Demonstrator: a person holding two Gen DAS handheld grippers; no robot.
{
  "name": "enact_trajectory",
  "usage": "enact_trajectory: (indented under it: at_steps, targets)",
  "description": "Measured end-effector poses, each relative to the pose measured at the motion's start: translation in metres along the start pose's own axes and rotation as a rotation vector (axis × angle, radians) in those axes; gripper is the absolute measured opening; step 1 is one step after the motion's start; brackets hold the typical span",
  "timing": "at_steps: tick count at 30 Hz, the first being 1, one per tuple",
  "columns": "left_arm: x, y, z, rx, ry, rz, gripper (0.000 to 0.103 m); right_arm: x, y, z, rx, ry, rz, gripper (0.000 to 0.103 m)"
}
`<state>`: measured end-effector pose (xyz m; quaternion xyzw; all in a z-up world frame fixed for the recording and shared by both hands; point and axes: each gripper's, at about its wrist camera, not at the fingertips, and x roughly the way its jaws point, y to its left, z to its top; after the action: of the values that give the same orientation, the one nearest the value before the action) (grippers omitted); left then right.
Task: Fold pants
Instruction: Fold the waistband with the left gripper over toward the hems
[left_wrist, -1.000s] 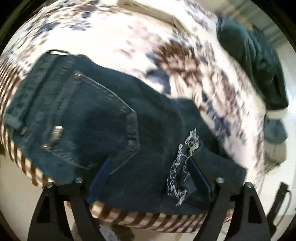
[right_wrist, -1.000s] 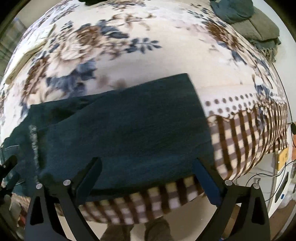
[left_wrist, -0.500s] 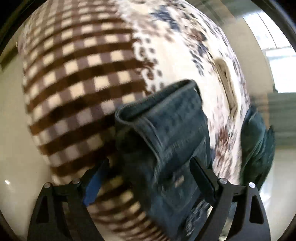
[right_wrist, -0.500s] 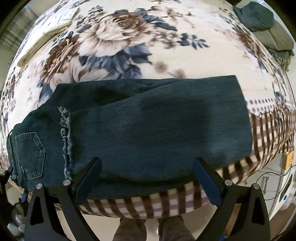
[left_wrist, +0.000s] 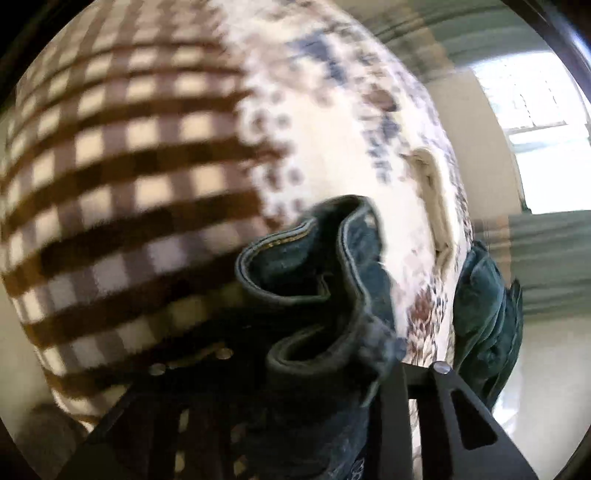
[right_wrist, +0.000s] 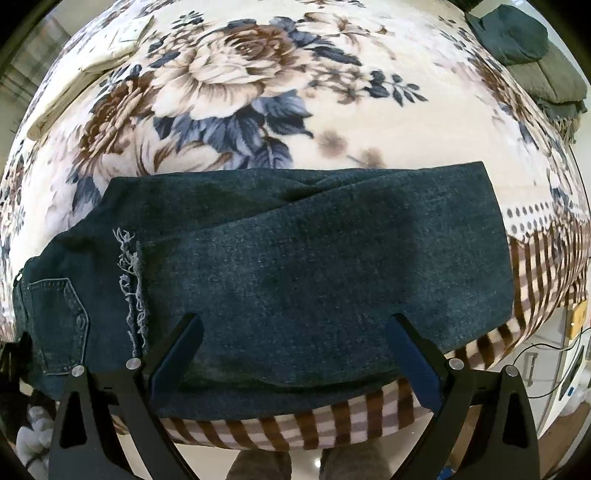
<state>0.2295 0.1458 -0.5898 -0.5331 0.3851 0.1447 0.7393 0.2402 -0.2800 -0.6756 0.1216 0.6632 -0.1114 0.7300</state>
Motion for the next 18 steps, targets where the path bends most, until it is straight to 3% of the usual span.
enact_trajectory:
  at_steps: [5, 9, 13, 18]
  targets:
    - [-0.033, -0.055, -0.013, 0.182, -0.059, -0.033, 0.023, -0.001, -0.027, -0.005, 0.014, -0.007, 0.034, 0.101]
    - [-0.07, -0.112, -0.05, 0.36, -0.078, -0.089, 0.023, -0.005, -0.058, -0.006, 0.003, -0.01, 0.044, 0.101]
    - [-0.088, -0.177, -0.115, 0.534, -0.045, -0.126, 0.023, -0.013, -0.09, 0.0, -0.034, -0.03, -0.001, 0.101]
    - [-0.064, -0.232, -0.214, 0.724, 0.085, -0.146, 0.022, -0.021, -0.149, 0.017, -0.003, -0.038, 0.016, 0.101]
